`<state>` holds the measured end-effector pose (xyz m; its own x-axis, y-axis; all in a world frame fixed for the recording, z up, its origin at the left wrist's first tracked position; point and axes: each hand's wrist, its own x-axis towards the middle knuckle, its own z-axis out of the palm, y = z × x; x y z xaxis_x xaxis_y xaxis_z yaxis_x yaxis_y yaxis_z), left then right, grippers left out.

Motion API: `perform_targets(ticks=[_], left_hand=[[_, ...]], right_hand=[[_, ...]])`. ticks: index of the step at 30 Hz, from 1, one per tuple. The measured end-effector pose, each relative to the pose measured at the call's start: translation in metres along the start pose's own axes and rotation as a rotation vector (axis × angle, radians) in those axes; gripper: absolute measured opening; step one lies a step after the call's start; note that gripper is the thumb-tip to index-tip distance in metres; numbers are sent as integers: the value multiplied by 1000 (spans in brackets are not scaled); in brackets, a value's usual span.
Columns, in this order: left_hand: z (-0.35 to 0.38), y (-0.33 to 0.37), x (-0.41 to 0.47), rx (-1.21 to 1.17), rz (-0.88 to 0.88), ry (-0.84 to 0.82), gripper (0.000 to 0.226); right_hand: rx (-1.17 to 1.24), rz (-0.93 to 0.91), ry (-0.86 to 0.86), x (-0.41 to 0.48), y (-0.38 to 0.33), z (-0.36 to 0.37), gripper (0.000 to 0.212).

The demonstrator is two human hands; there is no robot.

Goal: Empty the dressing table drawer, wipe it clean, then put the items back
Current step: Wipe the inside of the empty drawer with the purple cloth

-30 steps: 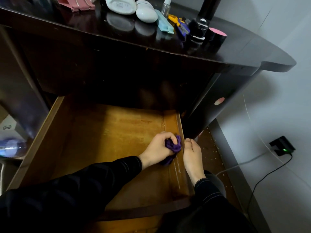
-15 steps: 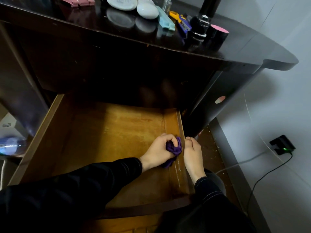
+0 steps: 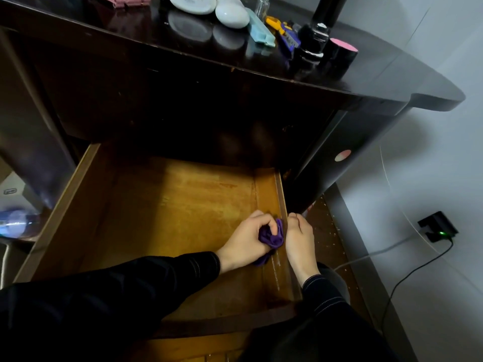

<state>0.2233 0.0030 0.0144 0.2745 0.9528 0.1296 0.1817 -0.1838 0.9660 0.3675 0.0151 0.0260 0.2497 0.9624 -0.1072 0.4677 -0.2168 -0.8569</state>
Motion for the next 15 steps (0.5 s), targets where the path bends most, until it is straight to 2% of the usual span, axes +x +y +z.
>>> perform_targets(ticks=[5,11,15], left_hand=[[-5,-8,-5,119,-97,-164,30],[-3,8,2,3,11,-53,29],[-2,-8,-4,75,-45,-137,28]], right_hand=[[2,11,-19,0,0,-1,36],[7,-6,-11,2,3,2,32],[9,7,-8,2,4,1,36]])
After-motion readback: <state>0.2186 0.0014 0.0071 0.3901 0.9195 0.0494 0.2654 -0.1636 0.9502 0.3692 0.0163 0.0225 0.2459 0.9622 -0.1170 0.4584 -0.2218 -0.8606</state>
